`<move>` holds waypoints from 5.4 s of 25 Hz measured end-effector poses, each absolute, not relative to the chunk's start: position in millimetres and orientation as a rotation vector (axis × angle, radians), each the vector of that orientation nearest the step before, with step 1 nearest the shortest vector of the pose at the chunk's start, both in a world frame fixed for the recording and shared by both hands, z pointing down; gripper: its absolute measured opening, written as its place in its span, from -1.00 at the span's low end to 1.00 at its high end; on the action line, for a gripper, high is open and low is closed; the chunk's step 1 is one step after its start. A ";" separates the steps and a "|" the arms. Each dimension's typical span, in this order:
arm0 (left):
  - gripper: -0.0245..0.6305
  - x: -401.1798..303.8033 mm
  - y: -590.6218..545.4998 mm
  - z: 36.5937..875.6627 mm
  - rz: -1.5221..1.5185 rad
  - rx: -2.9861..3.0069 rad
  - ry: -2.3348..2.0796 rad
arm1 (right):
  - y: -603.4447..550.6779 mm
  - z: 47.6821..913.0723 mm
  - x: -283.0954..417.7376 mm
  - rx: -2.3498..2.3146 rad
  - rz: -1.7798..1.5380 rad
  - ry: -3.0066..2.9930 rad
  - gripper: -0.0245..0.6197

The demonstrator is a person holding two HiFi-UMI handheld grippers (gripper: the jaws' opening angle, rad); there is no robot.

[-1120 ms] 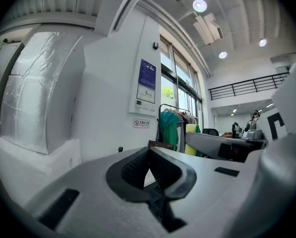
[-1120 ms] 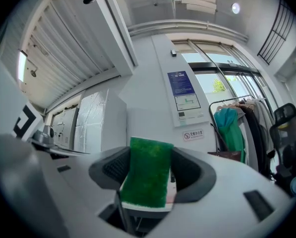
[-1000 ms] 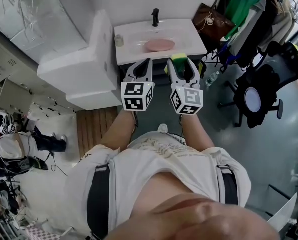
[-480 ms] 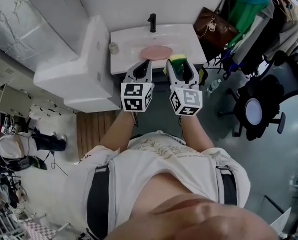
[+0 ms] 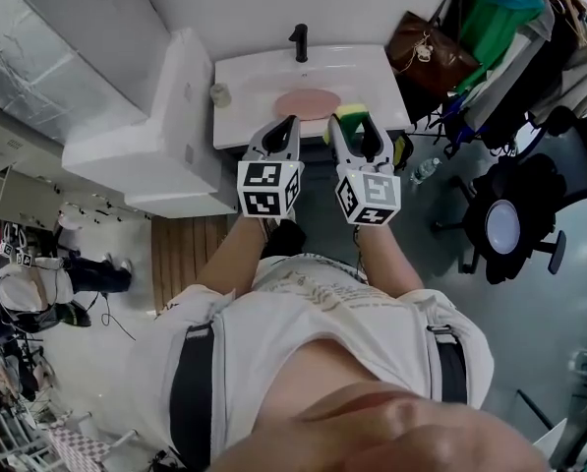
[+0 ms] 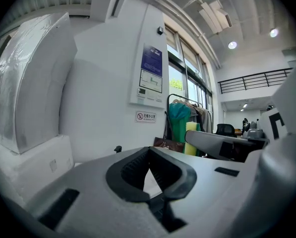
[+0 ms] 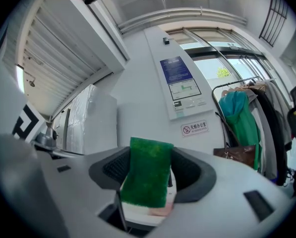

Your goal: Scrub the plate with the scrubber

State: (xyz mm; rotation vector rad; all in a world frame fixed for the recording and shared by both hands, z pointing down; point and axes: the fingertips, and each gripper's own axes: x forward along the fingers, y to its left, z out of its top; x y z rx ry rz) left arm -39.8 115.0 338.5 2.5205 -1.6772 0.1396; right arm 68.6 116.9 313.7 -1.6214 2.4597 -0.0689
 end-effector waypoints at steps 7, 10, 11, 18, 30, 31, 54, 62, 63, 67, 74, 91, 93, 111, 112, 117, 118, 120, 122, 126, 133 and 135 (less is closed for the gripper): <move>-0.86 -37.5 77.0 344.0 0.108 2.523 -1.639 | 79.9 315.7 71.3 -1.638 -0.051 2.452 -0.14; -0.86 -35.3 57.5 346.6 0.110 2.538 -1.627 | 61.0 317.6 72.3 -1.648 -0.046 2.445 -0.14; -0.86 -34.7 50.8 348.2 0.114 2.539 -1.625 | 54.6 318.9 72.9 -1.651 -0.049 2.443 -0.14; -0.86 -37.3 -4.9 353.1 0.128 2.536 -1.620 | -0.6 324.2 73.2 -1.658 -0.053 2.452 -0.14; -0.86 -60.3 -130.5 357.2 0.133 2.505 -1.579 | -122.4 327.4 49.3 -1.675 -0.070 2.500 -0.14; -0.86 -60.9 -141.3 358.7 0.137 2.505 -1.569 | -133.4 328.3 47.6 -1.680 -0.074 2.501 -0.14; -0.86 -99.8 -259.7 437.2 0.363 2.401 -1.505 | -273.5 400.5 26.1 -1.724 -0.268 2.628 -0.14; -0.86 -114.3 -253.8 470.0 0.426 2.244 -1.587 | -278.4 427.9 22.0 -1.627 -0.331 2.747 -0.14; -0.86 -115.1 -252.1 474.4 0.439 2.232 -1.584 | -278.0 430.5 20.4 -1.617 -0.341 2.755 -0.14; -0.86 -121.0 -244.5 496.5 0.482 2.176 -1.553 | -276.3 440.3 13.3 -1.585 -0.372 2.788 -0.14; -0.85 -125.4 -229.6 567.0 0.548 2.018 -1.365 | -270.7 450.1 11.8 -1.580 -0.406 2.815 -0.14; -0.53 -161.0 -177.7 702.0 0.715 1.571 -1.092 | -253.4 486.0 23.3 -1.619 -0.490 2.881 -0.14; -0.53 -159.4 -174.5 711.5 0.700 1.537 -1.057 | -256.9 485.5 30.4 -1.646 -0.485 2.860 -0.14; -0.48 -130.5 -146.5 778.0 0.546 1.206 -0.725 | -254.0 483.1 71.8 -1.813 -0.468 2.749 -0.14; -0.48 -128.1 -147.4 778.4 0.520 1.187 -0.716 | -253.9 482.4 73.3 -1.818 -0.468 2.745 -0.14; -0.50 -115.1 -148.1 780.8 0.444 1.126 -0.662 | -252.9 479.8 78.1 -1.832 -0.465 2.727 -0.14; -0.65 -114.1 -147.5 781.3 0.445 1.120 -0.657 | -252.4 479.5 78.5 -1.835 -0.466 2.724 -0.14; -0.72 -113.8 -147.1 781.1 0.454 1.116 -0.657 | -251.6 478.3 79.2 -1.840 -0.465 2.721 -0.14; -0.73 -115.1 -148.7 779.7 0.443 1.110 -0.668 | -250.4 477.2 80.6 -1.845 -0.464 2.717 -0.14; -0.75 -120.2 -154.1 773.4 0.362 1.090 -0.710 | -247.5 477.7 83.8 -1.855 -0.472 2.706 -0.14; -0.79 -119.8 -158.1 755.2 0.287 1.145 -0.769 | -243.0 479.8 88.4 -1.861 -0.483 2.701 -0.14; -0.79 -113.7 -162.1 746.0 0.277 1.197 -0.763 | -242.4 481.6 89.0 -1.862 -0.487 2.704 -0.14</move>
